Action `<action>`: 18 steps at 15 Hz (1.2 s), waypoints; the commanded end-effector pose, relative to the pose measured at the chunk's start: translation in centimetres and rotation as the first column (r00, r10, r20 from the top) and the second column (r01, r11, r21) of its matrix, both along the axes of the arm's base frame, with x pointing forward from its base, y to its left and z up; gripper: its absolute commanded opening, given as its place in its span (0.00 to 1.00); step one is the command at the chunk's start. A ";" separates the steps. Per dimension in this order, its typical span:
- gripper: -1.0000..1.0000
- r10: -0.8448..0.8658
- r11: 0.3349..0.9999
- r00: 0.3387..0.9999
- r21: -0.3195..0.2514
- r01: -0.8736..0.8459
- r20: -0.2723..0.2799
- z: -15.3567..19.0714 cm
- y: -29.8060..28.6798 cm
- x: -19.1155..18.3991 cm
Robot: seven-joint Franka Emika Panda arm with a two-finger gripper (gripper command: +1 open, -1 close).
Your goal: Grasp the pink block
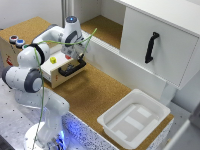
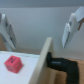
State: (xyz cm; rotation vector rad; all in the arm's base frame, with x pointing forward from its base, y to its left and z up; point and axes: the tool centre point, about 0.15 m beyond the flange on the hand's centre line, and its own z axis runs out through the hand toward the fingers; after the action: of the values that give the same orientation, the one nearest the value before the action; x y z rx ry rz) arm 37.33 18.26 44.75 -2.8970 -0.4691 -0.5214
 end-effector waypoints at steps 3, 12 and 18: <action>1.00 0.255 0.960 0.959 -0.087 -0.266 -0.123 0.3 8.3 2.5; 1.00 0.563 0.794 0.785 -0.095 -0.601 -0.260 -7.4 11.5 3.3; 1.00 0.687 0.661 0.666 -0.131 -0.739 -0.291 -11.1 11.2 5.1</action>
State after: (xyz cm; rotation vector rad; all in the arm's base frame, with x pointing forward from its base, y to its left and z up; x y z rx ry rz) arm 39.26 28.44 35.89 -2.6371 -1.4357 -0.1744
